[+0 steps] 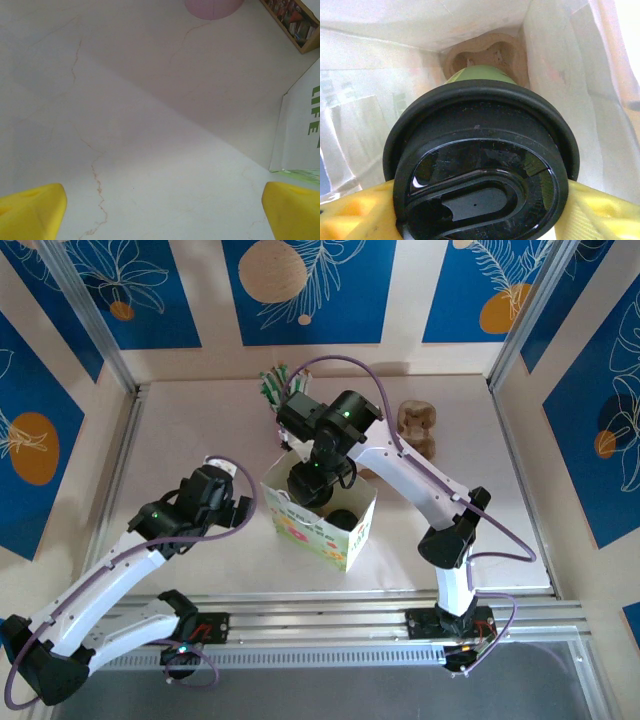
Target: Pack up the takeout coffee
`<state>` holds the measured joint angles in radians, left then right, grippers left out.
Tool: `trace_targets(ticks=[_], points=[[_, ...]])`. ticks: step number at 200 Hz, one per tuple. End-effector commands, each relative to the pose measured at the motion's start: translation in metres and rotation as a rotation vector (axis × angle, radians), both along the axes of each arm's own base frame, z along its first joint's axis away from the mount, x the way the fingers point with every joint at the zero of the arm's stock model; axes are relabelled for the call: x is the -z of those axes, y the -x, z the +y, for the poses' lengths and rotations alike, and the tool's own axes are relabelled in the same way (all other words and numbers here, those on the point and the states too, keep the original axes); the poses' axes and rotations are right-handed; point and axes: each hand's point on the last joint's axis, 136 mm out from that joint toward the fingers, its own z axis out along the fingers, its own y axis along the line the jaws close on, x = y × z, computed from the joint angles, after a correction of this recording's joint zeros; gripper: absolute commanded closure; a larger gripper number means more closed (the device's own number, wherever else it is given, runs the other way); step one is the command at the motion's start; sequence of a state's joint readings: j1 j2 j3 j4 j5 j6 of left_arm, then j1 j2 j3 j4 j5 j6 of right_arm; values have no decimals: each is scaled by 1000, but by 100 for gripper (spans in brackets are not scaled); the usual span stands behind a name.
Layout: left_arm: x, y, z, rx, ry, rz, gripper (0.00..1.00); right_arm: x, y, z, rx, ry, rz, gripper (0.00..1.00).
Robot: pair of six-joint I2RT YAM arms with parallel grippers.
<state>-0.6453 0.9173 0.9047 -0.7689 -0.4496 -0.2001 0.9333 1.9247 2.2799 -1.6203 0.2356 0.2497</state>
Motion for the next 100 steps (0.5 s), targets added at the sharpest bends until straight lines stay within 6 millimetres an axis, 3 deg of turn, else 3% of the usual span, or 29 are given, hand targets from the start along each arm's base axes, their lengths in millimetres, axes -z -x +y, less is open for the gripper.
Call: trace_targets(ticks=[1,100], points=[[-1,0,3,6,-2,-9,0,9,26,-31,-20,135,104,34],[-1,0,3,8,2,-11,0,26,25,-19,-36,179,127,35]])
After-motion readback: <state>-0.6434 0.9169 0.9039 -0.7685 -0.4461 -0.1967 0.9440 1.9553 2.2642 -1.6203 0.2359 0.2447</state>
